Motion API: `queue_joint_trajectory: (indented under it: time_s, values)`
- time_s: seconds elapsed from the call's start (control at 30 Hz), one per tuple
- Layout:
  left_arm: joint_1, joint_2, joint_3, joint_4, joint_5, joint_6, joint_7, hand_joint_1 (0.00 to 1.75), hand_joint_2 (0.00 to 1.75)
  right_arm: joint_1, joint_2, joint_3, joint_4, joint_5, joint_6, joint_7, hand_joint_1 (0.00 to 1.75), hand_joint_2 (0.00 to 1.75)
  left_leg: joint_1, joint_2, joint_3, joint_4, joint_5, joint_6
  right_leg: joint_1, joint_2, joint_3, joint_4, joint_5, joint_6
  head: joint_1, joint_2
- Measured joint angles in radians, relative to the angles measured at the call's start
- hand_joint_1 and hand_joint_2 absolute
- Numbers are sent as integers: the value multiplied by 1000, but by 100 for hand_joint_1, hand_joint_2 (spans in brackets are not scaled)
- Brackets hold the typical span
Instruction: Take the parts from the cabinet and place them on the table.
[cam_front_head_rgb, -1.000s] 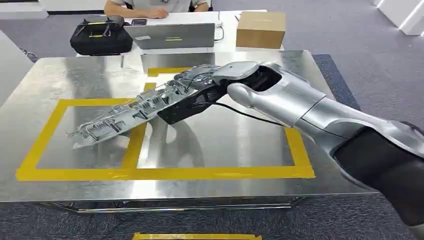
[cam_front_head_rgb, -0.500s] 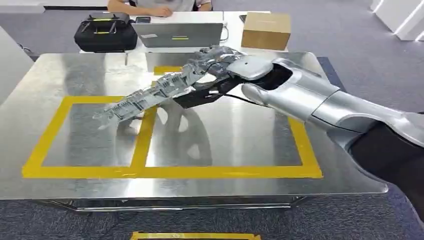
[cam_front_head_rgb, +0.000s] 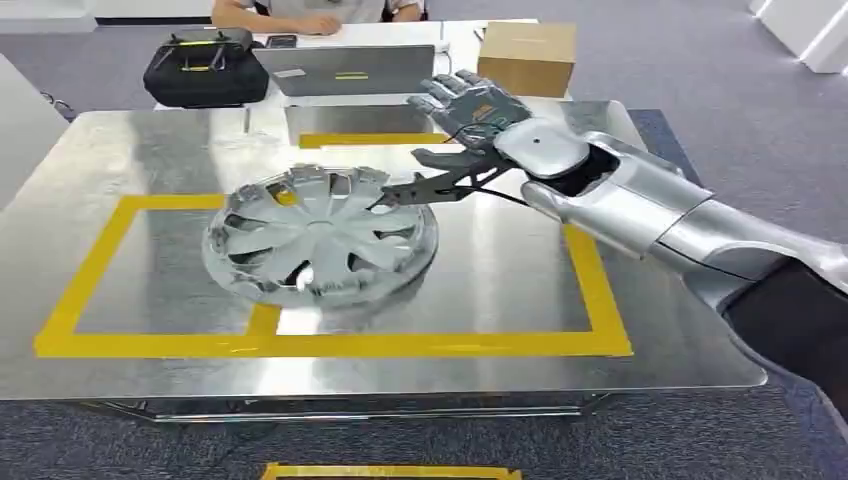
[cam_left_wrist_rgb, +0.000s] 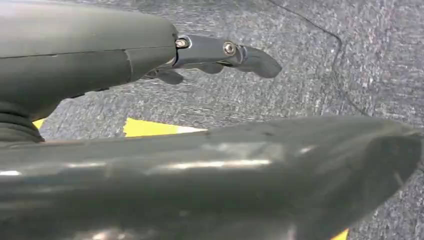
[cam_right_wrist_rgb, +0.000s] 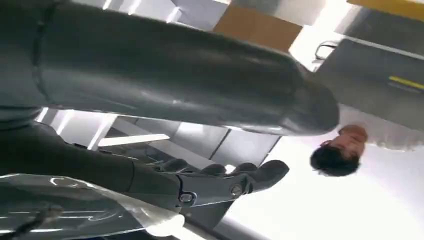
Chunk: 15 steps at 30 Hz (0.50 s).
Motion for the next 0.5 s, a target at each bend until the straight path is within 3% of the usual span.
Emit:
queue_joint_trajectory:
  time_s: [0.1,0.13,0.17,0.2,0.27,0.3,0.33,0.43,0.5]
  values:
    - [-1,0,0,0,0,0,0,0,0,6,0,-5,-5,0,1,-1,0,0,3,1,-104,238,-107,-8,2,0,0,0,0,-5,-1,0]
    - [0,0,0,0,0,0,0,0,0,11,0,-5,-5,0,1,-1,0,0,3,1,-124,279,-114,-8,3,0,0,0,0,-5,-1,0]
    - [0,0,0,0,0,0,0,0,0,16,0,-5,-6,0,1,-1,0,0,3,1,-120,270,-97,-5,4,1,1,1,0,-5,-1,0]
    - [0,0,0,0,0,0,0,0,0,17,0,-6,-7,0,1,-1,0,0,2,1,-98,221,-62,-1,6,2,2,1,0,-5,-1,0]
    - [0,0,0,0,0,0,0,0,0,15,0,-10,-11,1,0,-1,0,0,-3,1,-5,29,33,17,9,2,7,1,-1,-5,-1,0]
    - [-1,2,0,0,0,0,0,0,0,15,0,-13,-12,1,0,-1,0,0,-7,2,21,-21,29,28,9,2,5,0,-2,-4,0,0]
    - [-1,2,0,0,0,0,0,0,0,13,0,-13,-12,1,0,-1,0,0,-9,3,29,-40,26,28,13,3,1,2,-2,1,0,0]
    - [-1,3,0,0,-2,0,0,0,0,19,-1,-14,-13,2,1,-1,0,0,-13,1,25,-42,25,30,10,0,0,-4,3,15,0,0]
    - [0,3,0,0,-1,2,0,0,0,13,-6,-19,-15,10,22,-18,0,0,-2,4,35,-63,38,40,9,0,-19,18,-21,26,3,0]
